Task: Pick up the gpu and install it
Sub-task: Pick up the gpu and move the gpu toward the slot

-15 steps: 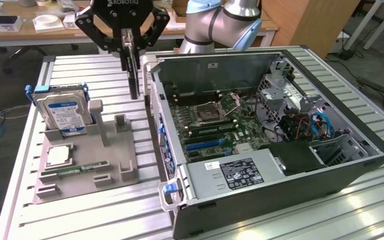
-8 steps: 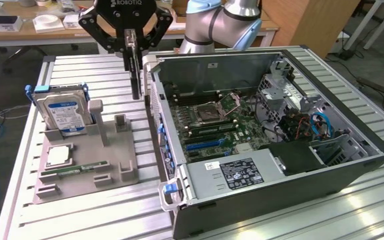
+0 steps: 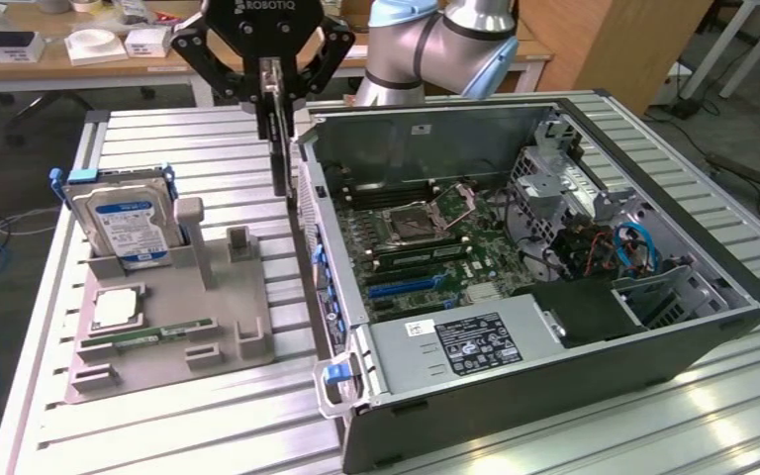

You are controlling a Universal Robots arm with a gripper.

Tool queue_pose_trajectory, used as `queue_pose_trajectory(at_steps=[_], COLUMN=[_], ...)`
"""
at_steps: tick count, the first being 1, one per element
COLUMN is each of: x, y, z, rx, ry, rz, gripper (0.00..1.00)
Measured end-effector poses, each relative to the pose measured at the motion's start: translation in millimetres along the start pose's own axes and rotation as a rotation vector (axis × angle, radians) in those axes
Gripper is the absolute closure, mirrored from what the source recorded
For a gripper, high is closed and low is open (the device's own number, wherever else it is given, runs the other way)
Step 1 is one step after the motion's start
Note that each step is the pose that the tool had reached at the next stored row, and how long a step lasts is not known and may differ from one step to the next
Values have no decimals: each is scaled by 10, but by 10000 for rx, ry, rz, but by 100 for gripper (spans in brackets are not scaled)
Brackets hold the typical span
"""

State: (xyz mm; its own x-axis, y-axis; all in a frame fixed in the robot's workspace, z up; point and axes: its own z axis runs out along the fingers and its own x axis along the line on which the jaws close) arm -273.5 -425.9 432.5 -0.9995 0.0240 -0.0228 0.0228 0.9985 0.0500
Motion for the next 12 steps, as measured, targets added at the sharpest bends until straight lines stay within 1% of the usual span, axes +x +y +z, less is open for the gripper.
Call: queue_pose_trajectory(at_steps=[3, 8, 10, 12], x=[-63, -186, -230, -275], y=[1, 4, 5, 6], z=[1, 4, 5, 6], rx=[0, 1, 3, 4], ry=[0, 27, 85, 179], rz=[15, 19, 21, 27], gripper=[73, 73, 73, 73])
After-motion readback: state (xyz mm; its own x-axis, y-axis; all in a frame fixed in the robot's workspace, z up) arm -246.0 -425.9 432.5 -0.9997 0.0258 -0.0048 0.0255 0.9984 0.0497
